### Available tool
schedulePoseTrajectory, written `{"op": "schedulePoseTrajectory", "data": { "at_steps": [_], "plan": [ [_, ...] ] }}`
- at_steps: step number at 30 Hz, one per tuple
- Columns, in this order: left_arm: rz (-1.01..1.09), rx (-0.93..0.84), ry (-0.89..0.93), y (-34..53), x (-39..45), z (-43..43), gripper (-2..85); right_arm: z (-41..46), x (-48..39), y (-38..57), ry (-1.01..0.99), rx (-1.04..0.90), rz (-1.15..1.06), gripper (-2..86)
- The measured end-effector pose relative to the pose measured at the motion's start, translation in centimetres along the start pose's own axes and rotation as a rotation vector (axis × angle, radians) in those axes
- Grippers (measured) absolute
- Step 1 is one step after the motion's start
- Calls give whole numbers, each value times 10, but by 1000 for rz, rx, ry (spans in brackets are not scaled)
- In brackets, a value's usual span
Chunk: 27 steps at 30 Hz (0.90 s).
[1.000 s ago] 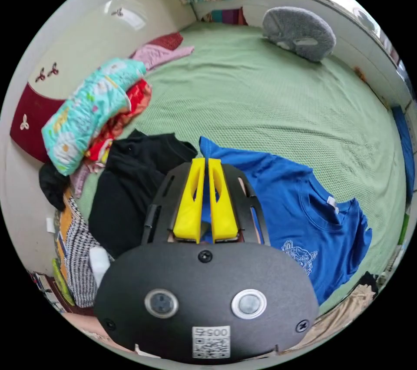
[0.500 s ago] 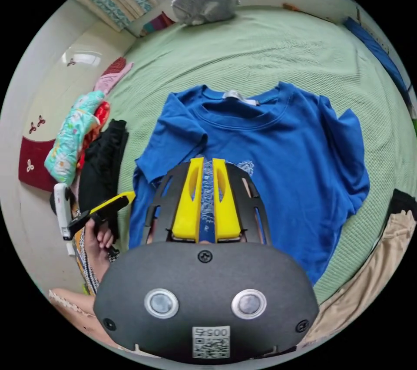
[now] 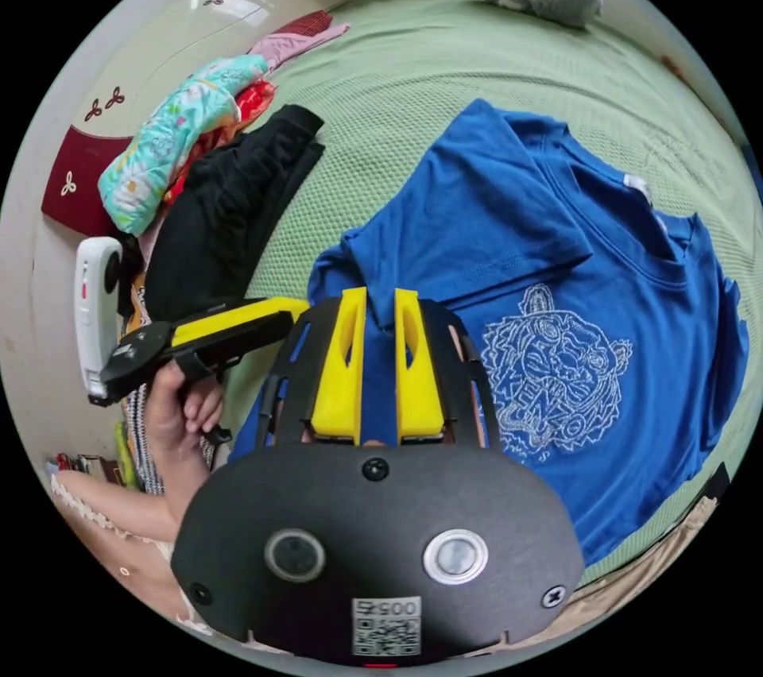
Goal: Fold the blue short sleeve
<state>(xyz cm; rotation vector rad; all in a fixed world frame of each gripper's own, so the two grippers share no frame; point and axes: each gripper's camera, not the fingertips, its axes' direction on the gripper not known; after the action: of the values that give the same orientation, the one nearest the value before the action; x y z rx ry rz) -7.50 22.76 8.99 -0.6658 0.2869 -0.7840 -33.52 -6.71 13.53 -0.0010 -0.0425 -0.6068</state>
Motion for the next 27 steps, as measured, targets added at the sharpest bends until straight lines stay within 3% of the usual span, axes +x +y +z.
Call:
{"op": "schedulePoseTrajectory", "data": {
  "at_steps": [5,11,15,21,27],
  "plan": [
    [-1,1,-11,1,2,2,-2,-51,-16,-25,78,189,-1,61],
    [2,4,-7,4,2,4,-2,-21,-24,-109,318,109,75,70],
    [-5,4,6,5,1,5,-2,13,-8,-139,323,3,176,38],
    [-23,36,32,7,0,3,-1,1,-19,-160,330,116,191,1],
    [-9,33,13,11,7,7,-2,-1,-27,-153,269,78,157,18]
  ]
}}
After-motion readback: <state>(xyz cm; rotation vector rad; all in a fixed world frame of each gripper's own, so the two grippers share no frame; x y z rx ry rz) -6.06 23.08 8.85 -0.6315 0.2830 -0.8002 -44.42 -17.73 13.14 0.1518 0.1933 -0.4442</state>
